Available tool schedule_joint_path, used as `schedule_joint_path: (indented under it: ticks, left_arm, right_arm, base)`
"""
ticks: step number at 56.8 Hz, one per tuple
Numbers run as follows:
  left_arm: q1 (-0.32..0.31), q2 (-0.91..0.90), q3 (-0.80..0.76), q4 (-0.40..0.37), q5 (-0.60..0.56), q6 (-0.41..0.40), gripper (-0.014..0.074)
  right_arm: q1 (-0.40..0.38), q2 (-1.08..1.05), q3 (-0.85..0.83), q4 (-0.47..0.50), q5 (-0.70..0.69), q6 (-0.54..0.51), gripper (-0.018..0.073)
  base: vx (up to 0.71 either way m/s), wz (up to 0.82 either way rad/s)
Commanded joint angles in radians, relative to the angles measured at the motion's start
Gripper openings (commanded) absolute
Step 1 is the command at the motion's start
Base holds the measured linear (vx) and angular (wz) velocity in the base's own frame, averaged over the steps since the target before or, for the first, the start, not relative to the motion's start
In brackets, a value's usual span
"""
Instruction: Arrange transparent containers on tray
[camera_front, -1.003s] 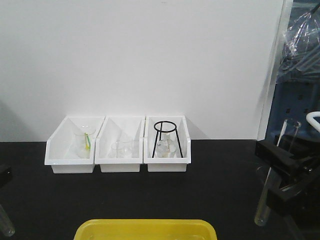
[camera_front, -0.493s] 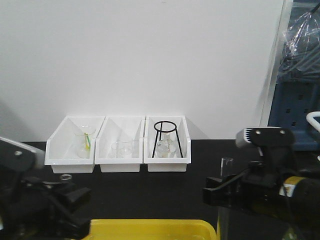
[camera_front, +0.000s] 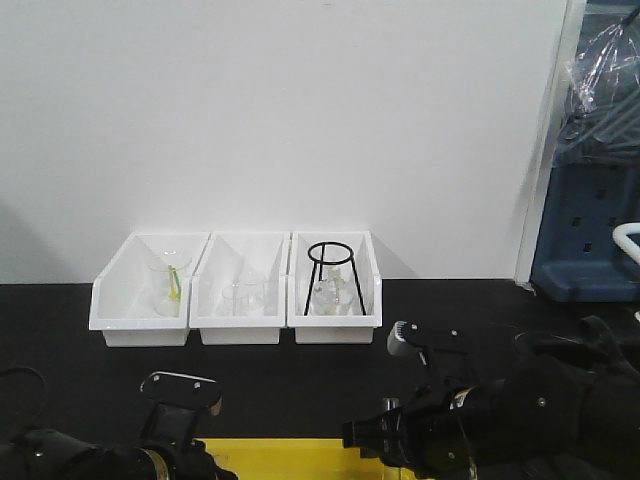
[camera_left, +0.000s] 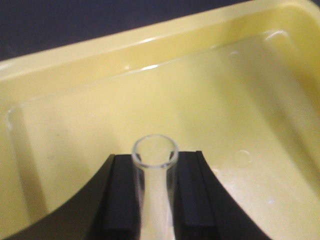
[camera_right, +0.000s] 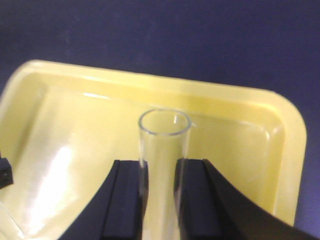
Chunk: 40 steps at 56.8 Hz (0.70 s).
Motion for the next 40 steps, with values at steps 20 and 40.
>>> schedule_joint_path:
  ticks: [20,40]
  left_arm:
    - [0.004,0.076,-0.031,-0.008,-0.079,-0.061,0.0240]
    - [0.004,0.073,-0.031,-0.009,-0.075,-0.061,0.0483]
  right_arm:
    - [-0.005,0.100,-0.033,0.021,-0.040,-0.022,0.0180]
    - [-0.005,0.105,-0.033,0.055,-0.042,-0.018,0.0491]
  base:
    - [0.00,0.00]
    - [0.00,0.00]
